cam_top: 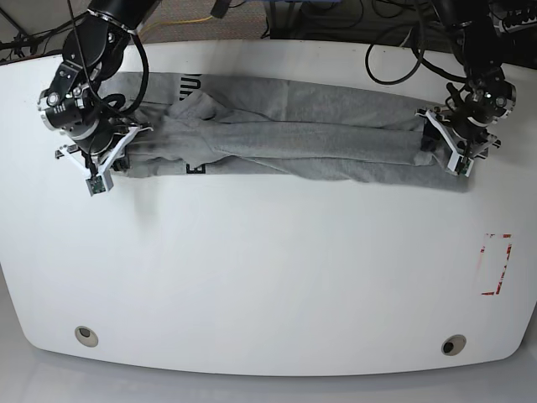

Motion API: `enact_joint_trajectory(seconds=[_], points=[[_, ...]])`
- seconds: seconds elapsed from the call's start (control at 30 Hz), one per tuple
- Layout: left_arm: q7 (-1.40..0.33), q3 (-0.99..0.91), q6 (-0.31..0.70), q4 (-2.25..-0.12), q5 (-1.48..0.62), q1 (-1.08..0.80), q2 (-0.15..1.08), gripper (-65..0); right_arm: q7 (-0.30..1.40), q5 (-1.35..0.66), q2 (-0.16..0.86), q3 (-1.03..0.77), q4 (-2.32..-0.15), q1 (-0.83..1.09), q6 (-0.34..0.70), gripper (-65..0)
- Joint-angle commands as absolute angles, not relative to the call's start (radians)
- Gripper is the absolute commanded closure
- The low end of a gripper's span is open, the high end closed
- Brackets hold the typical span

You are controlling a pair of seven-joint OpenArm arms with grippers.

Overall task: Fold the T-shirt properly
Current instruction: 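Release and regrasp the ends of the folded strip with both grippers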

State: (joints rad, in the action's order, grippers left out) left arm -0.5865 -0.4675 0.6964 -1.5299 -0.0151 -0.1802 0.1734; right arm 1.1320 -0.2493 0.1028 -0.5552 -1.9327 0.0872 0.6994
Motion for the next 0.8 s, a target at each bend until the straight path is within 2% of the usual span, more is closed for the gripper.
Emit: enact_joint_trajectory(seconds=[0.0, 0.1, 0.2, 0.43, 0.53, 0.6, 0.77], points=[[-0.631, -0.467, 0.698, -1.526, 0.021, -0.183, 0.183, -38.5, 1.112, -0.249, 0.114, -0.564, -1.943, 0.087, 0.698, 0.0], [-0.631, -0.466, 0.698, -1.521, 0.021, -0.182, 0.2, -38.5, 1.112, -0.251, 0.111, -0.593, -1.92, 0.097, 0.698, -0.3], [-0.631, -0.466, 0.698, -1.527, 0.019, -0.182, 0.199, -38.5, 1.112, -0.245, 0.116, -0.616, -1.882, 0.099, 0.698, -7.5], [-0.634, -0.467, 0.698, -1.541, 0.015, -0.174, 0.2, -38.5, 1.082, -0.246, 0.156, -0.723, -1.801, 0.11, 0.698, -33.0], [-0.634, -0.467, 0.698, -1.55, 0.015, -0.173, 0.2, -38.5, 1.082, -0.257, 0.159, -0.779, -1.813, 0.119, 0.698, -40.1], [-0.634, -0.466, 0.698, -1.557, 0.013, -0.165, 0.199, -38.5, 1.09, -0.268, 0.166, -0.802, -1.868, 0.127, 0.698, -42.6], [-0.634, -0.467, 0.698, -1.557, 0.013, -0.159, 0.199, -38.5, 1.145, -0.401, 0.16, -0.803, -1.936, 0.16, 0.698, -42.6]])
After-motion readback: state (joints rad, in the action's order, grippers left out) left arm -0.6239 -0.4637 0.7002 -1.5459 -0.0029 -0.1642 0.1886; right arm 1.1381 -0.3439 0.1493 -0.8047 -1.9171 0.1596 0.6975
